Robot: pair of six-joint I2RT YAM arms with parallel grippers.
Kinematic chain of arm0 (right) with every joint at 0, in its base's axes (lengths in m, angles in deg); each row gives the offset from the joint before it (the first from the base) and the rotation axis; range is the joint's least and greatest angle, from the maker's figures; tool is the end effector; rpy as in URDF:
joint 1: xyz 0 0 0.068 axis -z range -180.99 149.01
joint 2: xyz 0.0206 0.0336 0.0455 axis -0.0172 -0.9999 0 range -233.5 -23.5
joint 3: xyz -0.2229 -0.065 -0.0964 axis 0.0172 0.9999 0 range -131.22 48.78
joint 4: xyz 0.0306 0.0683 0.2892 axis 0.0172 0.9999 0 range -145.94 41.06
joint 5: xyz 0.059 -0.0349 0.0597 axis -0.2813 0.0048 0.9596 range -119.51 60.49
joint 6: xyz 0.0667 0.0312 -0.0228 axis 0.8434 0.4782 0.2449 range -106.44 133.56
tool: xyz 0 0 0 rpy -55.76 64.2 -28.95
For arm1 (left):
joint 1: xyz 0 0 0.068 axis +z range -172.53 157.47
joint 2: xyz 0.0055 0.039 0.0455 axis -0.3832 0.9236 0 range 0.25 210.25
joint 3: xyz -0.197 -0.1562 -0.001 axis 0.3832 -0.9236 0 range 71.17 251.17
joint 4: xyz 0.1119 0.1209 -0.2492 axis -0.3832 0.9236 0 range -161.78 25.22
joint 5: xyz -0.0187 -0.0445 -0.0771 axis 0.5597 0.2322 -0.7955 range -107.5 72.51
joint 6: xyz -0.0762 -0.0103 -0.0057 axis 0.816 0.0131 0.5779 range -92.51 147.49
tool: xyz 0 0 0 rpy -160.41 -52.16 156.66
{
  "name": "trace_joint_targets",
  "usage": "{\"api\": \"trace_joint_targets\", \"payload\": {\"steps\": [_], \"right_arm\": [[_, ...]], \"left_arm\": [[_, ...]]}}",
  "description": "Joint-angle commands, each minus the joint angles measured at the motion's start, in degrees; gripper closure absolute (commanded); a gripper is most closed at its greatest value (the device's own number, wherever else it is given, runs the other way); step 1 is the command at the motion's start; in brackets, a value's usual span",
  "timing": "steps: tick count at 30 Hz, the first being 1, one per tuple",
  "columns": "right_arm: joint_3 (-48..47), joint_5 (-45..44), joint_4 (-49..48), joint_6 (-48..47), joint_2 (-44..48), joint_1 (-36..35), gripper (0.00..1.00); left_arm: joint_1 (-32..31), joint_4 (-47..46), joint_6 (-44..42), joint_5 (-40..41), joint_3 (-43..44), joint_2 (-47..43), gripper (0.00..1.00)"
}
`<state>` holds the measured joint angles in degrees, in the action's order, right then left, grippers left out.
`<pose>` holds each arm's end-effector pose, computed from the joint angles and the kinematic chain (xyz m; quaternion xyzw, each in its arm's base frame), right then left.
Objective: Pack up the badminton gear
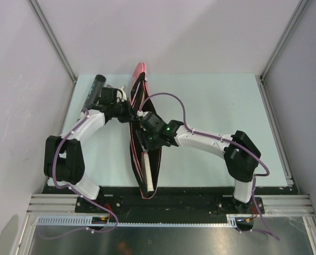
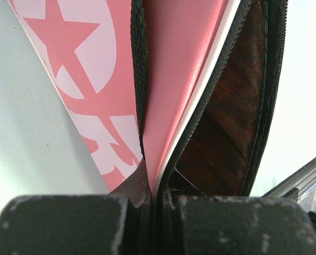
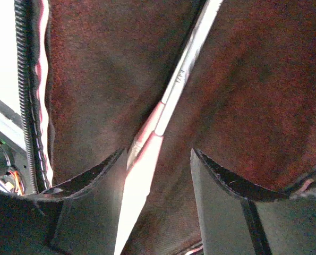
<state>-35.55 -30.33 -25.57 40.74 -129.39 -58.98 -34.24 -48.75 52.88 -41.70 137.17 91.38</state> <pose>0.2439 0.3887 0.1875 -0.2489 0.9119 0.2157 0.2447 0.3834 -0.1070 0.1891 -0.0344 0.9157 -0.2967 0.2687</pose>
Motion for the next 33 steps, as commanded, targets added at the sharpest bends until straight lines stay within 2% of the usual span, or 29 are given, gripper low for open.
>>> {"api": "trace_joint_targets", "payload": {"steps": [1,4,7,8,9,14,16,18,19,20,22,26,27,30,32,33], "right_arm": [[0.05,2.23,-5.4,-0.11,-0.99,-0.98,0.44],[1.36,3.54,-7.33,0.15,-1.42,-0.98,0.43],[1.37,3.73,-8.48,0.85,-3.18,-1.33,0.58],[1.37,2.41,-8.83,1.12,-3.27,-1.42,0.76],[1.37,0.84,-9.27,1.21,-2.93,-1.76,0.82],[1.19,-10.49,-13.58,3.04,-1.34,-2.82,0.98],[1.19,-12.36,-13.85,4.1,-2.3,-3.09,0.98],[1.1,-14.82,-13.76,5.34,-3.18,-3.61,0.91],[1.19,-14.82,-13.93,5.34,-3.71,-4.14,0.85],[1.1,-13.69,-14.28,4.99,-4.5,-5.01,0.71],[0.14,-12.02,-12.28,4.81,-4.24,-5.2,0.62],[-3.72,-9.74,-5.78,0.61,2.77,-4.59,0.38],[-6.17,-9.81,-1.67,-1.58,4.01,-4.41,0.36],[-6.98,-10.7,0.39,-4.23,9.35,-2.05,0.23],[-4.98,-6.42,-1.88,-4.94,11.83,1.38,0.18],[-3.66,-4.3,-5.63,-4.94,13.24,6.18,0.17]], "left_arm": [[0.72,-1.14,-0.42,0.04,-0.43,-2.89,1.0],[0.81,-1.14,-0.51,0.65,-0.61,-2.98,1.0],[0.89,-1.14,-0.69,0.74,-0.61,-2.72,1.0],[0.89,-1.23,-0.69,0.65,-0.61,-2.71,1.0],[0.98,-1.14,-0.6,0.56,-0.69,-2.63,1.0],[0.89,-1.14,-0.6,0.3,-0.96,-2.8,1.0],[0.89,-1.14,-0.6,0.21,-1.22,-3.06,1.0],[0.98,-1.14,-0.69,0.39,-1.31,-3.33,1.0],[0.89,-1.14,-0.69,0.39,-1.4,-3.42,1.0],[0.81,-1.23,-0.69,0.13,-1.4,-3.24,1.0],[0.81,-1.14,-0.6,0.04,-1.4,-3.24,1.0],[0.63,-1.23,-0.78,0.21,-1.4,-3.42,1.0],[0.54,-1.23,-0.78,0.21,-1.4,-3.24,1.0],[-0.07,-1.14,-1.13,-0.14,-1.4,-2.81,1.0],[-0.95,-1.14,-1.56,0.04,-1.31,-2.8,1.0],[-1.13,-1.14,-1.74,0.3,-1.31,-2.98,1.0]]}}
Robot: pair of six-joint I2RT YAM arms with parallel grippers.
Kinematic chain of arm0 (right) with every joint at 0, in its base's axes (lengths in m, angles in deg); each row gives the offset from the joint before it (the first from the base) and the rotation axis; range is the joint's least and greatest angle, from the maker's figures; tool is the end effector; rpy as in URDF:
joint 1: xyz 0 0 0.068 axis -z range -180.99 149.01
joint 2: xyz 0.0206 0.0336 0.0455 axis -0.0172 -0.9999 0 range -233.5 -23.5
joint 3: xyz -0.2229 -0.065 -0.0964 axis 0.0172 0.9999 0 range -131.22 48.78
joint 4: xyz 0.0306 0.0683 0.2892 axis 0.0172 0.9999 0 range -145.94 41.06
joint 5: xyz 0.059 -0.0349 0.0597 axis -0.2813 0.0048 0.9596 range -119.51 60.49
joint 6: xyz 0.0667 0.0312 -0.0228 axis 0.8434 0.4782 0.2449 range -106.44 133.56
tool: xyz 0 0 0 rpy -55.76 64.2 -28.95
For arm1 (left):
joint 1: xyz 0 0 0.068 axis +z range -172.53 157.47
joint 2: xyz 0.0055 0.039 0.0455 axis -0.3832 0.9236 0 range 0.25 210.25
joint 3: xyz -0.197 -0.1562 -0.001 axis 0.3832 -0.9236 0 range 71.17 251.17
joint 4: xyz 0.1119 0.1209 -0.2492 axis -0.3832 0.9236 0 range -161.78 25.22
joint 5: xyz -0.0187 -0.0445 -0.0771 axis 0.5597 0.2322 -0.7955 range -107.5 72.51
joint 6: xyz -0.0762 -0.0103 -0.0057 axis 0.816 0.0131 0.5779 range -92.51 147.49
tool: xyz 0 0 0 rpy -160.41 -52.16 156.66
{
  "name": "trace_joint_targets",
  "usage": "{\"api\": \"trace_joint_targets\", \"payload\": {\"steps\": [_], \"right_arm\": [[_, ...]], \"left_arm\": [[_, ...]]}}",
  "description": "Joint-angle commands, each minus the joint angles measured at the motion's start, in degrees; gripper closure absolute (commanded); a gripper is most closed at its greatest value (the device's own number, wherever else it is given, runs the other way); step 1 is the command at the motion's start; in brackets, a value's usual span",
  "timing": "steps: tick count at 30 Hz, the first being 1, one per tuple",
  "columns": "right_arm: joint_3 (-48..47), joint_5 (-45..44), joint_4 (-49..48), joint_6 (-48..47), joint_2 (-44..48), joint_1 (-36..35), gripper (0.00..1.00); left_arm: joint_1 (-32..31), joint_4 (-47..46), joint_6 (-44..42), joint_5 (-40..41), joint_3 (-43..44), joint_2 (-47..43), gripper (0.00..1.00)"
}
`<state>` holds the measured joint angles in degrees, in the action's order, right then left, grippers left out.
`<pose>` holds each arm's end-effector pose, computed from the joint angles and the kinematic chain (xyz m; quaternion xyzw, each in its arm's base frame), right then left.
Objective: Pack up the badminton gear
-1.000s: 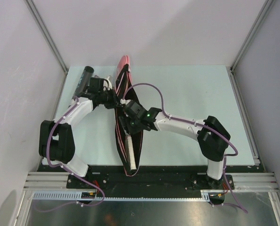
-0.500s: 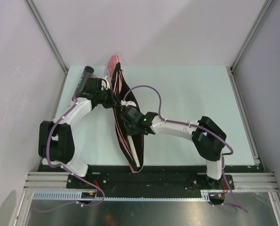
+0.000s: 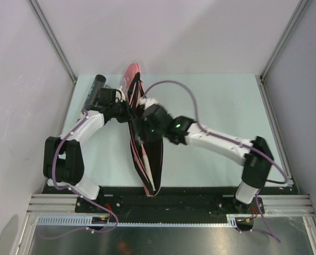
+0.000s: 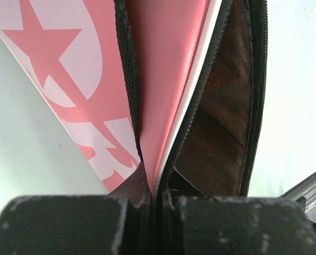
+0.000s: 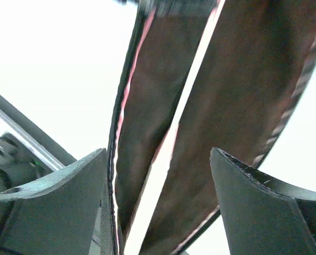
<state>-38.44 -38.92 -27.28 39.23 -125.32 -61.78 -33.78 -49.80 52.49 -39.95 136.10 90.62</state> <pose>0.2342 0.3972 0.2415 -0.2451 0.8820 0.2159 0.3396 0.3829 -0.1017 0.1882 -0.0392 0.9158 -0.2832 0.2820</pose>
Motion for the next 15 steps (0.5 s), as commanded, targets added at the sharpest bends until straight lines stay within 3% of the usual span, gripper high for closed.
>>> {"api": "trace_joint_targets", "payload": {"steps": [1,4,7,15], "right_arm": [[0.02,5.96,-4.84,-2.83,9.36,11.2,0.17],[0.03,8.79,-9.06,-5.96,7.79,18.05,0.16],[-0.4,17.02,-13.54,-7.83,4.19,22.63,0.17],[-3.04,27.69,-19.35,-9.59,-4.25,24.85,0.19]], "left_arm": [[-2.2,-0.09,-1.61,-1.27,-0.15,-2.47,0.99],[-3.34,-0.09,-2.93,0.04,-0.06,-3.18,0.99],[-4.31,-0.09,-3.64,0.75,-0.06,-3.35,1.0],[-6.24,-0.18,-4.95,-1.8,0.46,-3.09,1.0]]}}
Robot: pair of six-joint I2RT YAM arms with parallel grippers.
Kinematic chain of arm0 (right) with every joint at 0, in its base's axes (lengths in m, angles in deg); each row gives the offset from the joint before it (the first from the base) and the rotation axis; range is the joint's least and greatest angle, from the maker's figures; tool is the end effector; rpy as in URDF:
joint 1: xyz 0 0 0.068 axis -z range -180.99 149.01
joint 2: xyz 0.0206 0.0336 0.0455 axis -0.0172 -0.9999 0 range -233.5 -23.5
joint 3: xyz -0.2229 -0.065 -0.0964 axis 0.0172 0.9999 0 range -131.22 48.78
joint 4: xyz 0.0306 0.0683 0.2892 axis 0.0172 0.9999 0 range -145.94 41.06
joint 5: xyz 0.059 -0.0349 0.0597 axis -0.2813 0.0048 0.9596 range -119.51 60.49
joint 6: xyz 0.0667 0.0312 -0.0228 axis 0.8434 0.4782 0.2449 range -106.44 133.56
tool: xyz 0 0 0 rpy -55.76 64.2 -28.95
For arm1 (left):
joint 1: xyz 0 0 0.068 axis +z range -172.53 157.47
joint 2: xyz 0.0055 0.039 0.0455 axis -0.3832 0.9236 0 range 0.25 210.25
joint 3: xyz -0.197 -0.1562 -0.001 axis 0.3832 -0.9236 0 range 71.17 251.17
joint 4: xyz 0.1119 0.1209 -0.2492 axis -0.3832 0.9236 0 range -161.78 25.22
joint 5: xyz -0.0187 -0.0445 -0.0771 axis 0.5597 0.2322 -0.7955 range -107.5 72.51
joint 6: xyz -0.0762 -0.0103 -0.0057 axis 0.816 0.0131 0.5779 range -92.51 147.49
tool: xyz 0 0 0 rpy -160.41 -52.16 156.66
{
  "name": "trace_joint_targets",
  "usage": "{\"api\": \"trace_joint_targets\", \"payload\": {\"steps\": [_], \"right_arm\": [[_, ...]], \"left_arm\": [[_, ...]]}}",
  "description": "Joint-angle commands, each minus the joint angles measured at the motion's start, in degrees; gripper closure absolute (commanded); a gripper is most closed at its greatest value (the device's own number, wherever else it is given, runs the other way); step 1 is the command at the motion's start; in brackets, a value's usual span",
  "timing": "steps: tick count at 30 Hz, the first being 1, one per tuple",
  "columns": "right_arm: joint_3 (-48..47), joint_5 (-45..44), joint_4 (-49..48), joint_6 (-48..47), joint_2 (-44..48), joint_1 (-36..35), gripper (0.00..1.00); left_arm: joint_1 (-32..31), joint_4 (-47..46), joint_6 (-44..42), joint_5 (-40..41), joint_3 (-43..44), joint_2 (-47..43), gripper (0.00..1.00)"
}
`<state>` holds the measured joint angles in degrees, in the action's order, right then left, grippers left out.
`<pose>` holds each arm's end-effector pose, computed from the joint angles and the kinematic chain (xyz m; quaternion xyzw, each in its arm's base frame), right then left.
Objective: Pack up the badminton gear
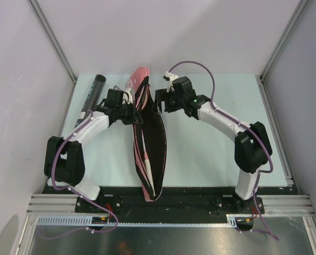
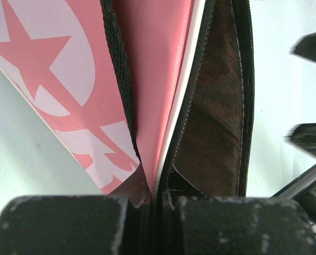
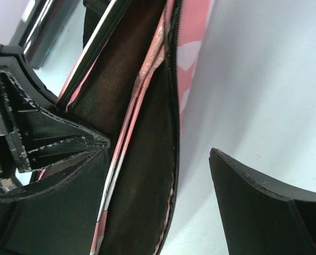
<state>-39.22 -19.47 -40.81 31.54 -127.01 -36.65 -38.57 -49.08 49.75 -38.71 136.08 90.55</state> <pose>0.3880 0.2927 0.2598 -0.1759 0.8485 0.2904 0.4059 0.3724 -0.1318 0.1870 0.0159 0.9201 -0.2777 0.2757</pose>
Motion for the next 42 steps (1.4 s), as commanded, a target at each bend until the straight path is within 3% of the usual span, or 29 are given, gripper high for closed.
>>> {"api": "trace_joint_targets", "payload": {"steps": [1,6,7,11,14,16,17,18,19,21,22,24,31,35,36,38,41,42], "right_arm": [[-2.52,7.63,-5.73,-1.98,-3.45,-0.46,0.2],[-2.96,6.92,-7.23,-0.85,-8.29,-0.38,0.26],[-3.48,7.01,-7.14,1.16,-8.55,-0.29,0.35],[-2.44,8.41,-10.47,5.57,-7.59,0.06,0.55],[-2.35,8.24,-10.39,10.31,-6.36,0.06,0.88],[-1.82,5.97,-9.95,12.77,-4.44,-0.11,1.0],[-0.69,4.91,-9.78,15.83,-3.64,-0.02,1.0],[-0.15,3.68,-9.69,17.17,-2.85,-0.02,1.0],[0.55,1.32,-9.6,18.74,-1.19,-0.11,1.0],[2.48,-1.59,-8.89,23.84,0.4,-0.2,1.0],[3.1,-3.52,-9.07,25.86,1.71,-0.2,1.0],[5.29,-5.99,-8.72,32.19,3.04,-0.29,1.0],[9.78,-14.43,-8.37,47.22,8.58,-3.01,1.0],[11.98,-16.89,-8.63,52.42,11.3,-3.63,1.0],[12.33,-17.86,-8.63,53.12,12.26,-3.8,1.0],[13.82,-18.65,-9.24,53.83,13.24,-3.89,1.0],[14.53,-17.43,-10.65,50.25,14.03,-3.81,0.85],[14.53,-15.08,-11.09,47.62,14.12,-3.54,0.75]], "left_arm": [[-1.81,-0.81,-2.48,-3.22,0.49,-3.11,1.0],[-2.6,-0.81,-3.28,-2.78,0.49,-3.55,1.0],[-2.95,-0.9,-3.71,-2.87,0.57,-3.55,1.0],[-3.39,-0.81,-4.16,-3.4,1.01,-3.2,0.99],[-3.83,-0.81,-4.51,-4.01,1.54,-3.11,0.98],[-4.53,-0.9,-4.77,-4.36,1.72,-3.55,0.85],[-4.97,-0.81,-4.86,-4.45,1.63,-4.51,0.64],[-6.1,-0.81,-4.95,-4.28,1.8,-5.13,0.53],[-6.9,-0.81,-5.64,-3.49,1.8,-5.66,0.35],[-8.91,-0.81,-6.26,-2.7,2.24,-7.15,0.2],[-9.71,-0.9,-6.7,-1.74,2.51,-7.42,0.06],[-11.64,-0.81,-7.05,-0.94,2.59,-8.12,0.01],[-19.2,-0.02,-10.04,8.19,3.39,-8.3,0.0],[-21.41,0.85,-10.48,14.96,2.95,-7.77,0.11],[-21.84,0.86,-10.66,17.15,3.03,-7.95,0.15],[-22.02,1.21,-10.49,19.62,3.04,-8.04,0.33],[-22.02,1.82,-10.57,23.32,3.65,-7.6,0.59],[-22.02,1.82,-10.66,23.93,3.82,-7.07,0.66]]}}
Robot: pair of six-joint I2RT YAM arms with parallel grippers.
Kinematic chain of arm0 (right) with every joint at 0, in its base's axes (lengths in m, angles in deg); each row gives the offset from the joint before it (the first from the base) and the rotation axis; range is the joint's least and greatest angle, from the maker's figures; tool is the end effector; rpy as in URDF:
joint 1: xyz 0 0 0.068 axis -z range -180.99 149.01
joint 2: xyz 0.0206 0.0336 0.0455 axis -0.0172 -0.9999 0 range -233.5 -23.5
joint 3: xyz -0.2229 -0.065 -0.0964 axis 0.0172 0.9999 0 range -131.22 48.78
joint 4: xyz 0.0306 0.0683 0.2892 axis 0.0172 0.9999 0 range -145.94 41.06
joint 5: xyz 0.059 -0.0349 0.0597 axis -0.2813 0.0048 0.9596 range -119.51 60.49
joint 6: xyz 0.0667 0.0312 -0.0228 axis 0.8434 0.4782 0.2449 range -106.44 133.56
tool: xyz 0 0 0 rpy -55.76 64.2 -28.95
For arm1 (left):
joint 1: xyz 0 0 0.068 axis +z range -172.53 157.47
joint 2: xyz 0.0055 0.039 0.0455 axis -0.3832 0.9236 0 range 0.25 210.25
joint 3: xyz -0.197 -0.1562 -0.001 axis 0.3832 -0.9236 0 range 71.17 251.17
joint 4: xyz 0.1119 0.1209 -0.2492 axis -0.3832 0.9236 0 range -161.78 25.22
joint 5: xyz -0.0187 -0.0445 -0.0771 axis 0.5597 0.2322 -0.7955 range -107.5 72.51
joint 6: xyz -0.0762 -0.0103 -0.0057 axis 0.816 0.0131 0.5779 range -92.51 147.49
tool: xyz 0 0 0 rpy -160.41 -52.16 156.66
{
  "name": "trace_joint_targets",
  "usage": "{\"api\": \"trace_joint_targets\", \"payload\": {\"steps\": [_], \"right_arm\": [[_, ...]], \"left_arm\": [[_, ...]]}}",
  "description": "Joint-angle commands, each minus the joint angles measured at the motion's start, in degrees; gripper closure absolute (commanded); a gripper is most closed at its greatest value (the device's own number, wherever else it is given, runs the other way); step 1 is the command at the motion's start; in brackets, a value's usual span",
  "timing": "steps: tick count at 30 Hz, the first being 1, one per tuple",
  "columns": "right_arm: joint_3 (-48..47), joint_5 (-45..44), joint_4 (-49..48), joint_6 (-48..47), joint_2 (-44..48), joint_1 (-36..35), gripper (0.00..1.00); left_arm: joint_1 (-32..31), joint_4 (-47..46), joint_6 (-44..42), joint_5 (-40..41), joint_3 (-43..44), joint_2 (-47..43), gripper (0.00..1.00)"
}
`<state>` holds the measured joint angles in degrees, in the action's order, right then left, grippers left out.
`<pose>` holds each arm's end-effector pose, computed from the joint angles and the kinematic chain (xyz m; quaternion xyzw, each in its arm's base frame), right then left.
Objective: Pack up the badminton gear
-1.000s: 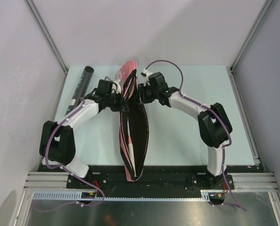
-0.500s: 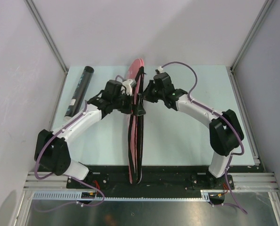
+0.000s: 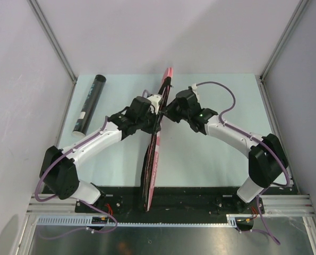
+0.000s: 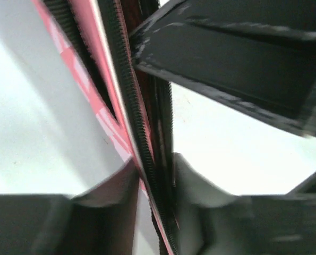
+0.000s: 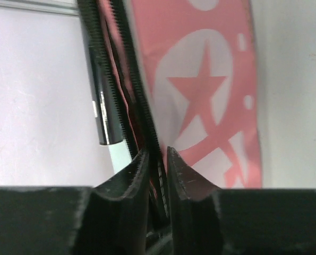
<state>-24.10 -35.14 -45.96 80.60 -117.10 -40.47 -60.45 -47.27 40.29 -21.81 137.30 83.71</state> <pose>0.3454 0.2763 0.2392 0.2303 0.8373 0.3705 0.3297 0.3013 -0.2410 0.2333 0.2134 0.8872 -0.2056 0.3537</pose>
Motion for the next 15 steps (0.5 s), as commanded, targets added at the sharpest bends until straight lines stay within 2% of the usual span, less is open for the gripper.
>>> {"api": "trace_joint_targets", "payload": {"steps": [1,3,4,6,9,11,12,15], "right_arm": [[-0.59,2.01,-6.11,-4.09,4.39,1.33,0.7],[-0.33,8.39,-8.21,-17.07,4.57,2.21,0.54],[-0.42,11.57,-9.26,-21.39,4.57,3.87,0.5],[-0.33,18.42,-9.1,-31.04,4.83,6.6,0.37],[-0.33,28.17,-9.45,-38.63,4.4,12.92,0.37],[-0.33,34.86,-14.61,-38.66,2.91,18.97,0.39],[-0.33,40.73,-16.29,-38.4,2.2,21.09,0.43],[-0.42,49.8,-21.65,-37.69,-0.34,27.15,0.51]], "left_arm": [[-0.15,0.27,-1.28,7.39,3.04,-0.05,0.8],[-0.06,0.54,-1.98,6.96,3.04,0.47,0.89],[-0.14,0.36,-2.16,6.43,3.04,0.74,0.96],[-0.06,0.62,-2.95,5.55,3.04,1.26,1.0],[-0.15,0.62,-4.88,0.38,4.09,1.79,1.0],[-0.15,0.89,-6.2,-3.92,5.5,1.97,1.0],[-0.15,1.24,-6.73,-4.55,6.02,2.06,1.0],[-0.06,2.03,-7.35,-7.11,7.17,1.71,1.0]]}}
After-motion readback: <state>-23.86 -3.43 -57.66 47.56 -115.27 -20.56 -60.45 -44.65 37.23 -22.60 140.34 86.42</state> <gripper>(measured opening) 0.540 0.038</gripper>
